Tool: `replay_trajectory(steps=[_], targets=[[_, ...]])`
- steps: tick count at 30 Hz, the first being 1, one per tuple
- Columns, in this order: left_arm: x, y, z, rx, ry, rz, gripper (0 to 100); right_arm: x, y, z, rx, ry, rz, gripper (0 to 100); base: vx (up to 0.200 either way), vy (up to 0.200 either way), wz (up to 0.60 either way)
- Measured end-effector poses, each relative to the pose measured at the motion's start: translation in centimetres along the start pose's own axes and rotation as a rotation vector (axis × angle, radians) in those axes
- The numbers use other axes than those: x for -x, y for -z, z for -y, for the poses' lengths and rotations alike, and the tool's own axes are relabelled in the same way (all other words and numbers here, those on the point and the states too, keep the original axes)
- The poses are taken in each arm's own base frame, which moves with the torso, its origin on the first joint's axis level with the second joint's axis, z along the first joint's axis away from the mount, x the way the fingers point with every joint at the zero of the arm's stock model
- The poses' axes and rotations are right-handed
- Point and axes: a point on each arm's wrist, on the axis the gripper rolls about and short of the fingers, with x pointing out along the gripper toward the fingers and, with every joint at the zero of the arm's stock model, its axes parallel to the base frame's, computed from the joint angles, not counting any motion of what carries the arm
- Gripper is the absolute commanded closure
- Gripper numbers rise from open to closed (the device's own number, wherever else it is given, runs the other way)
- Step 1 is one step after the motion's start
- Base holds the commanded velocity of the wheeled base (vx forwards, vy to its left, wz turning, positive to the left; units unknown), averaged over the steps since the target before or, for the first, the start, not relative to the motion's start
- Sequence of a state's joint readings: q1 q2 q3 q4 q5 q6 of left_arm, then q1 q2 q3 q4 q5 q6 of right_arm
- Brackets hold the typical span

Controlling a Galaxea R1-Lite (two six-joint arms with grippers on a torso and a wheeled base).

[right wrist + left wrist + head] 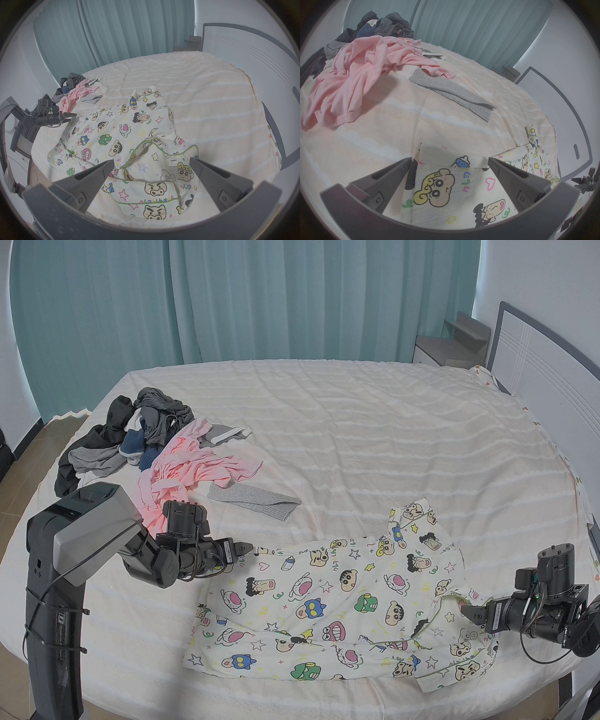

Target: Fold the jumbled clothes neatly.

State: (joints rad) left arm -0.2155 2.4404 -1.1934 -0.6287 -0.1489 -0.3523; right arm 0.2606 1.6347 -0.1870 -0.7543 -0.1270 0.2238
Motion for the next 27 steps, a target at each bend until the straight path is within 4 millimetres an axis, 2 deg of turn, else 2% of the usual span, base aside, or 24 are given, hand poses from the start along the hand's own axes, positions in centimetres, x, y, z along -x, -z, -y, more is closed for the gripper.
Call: replay_trajectory(steps=[6, 7, 12, 16, 22, 27], targets=[[-0.2, 0.4, 0.1, 0.003, 0.012, -0.014, 0, -0.3, -0.4, 0.1, -0.007, 0.005, 0.008, 0, 0.0, 0.0, 0.0], [-0.2, 0.5, 0.1, 0.003, 0.017, -0.019, 100, -0.3, -0.4, 0.2, -0.009, 0.008, 0.009, 0, 0.0, 0.0, 0.0], [-0.2, 0.9, 0.2, 0.003, 0.031, -0.037, 100, -0.6, -0.6, 0.4, -0.02, 0.007, 0.006, 0, 0.0, 0.0, 0.0], [-0.1, 1.3, 0.1, 0.002, 0.031, -0.047, 100, -1.2, -1.8, 0.7, -0.041, 0.009, 0.033, 0, 0.0, 0.0, 0.0], [0.1, 1.6, 0.1, -0.004, 0.035, -0.019, 100, -3.3, -4.8, 1.3, -0.07, 0.013, 0.076, 0, 0.0, 0.0, 0.0], [0.3, 1.7, 0.0, -0.009, 0.009, 0.02, 100, -5.8, -8.2, 1.4, -0.072, -0.003, 0.06, 0, 0.0, 0.0, 0.0]])
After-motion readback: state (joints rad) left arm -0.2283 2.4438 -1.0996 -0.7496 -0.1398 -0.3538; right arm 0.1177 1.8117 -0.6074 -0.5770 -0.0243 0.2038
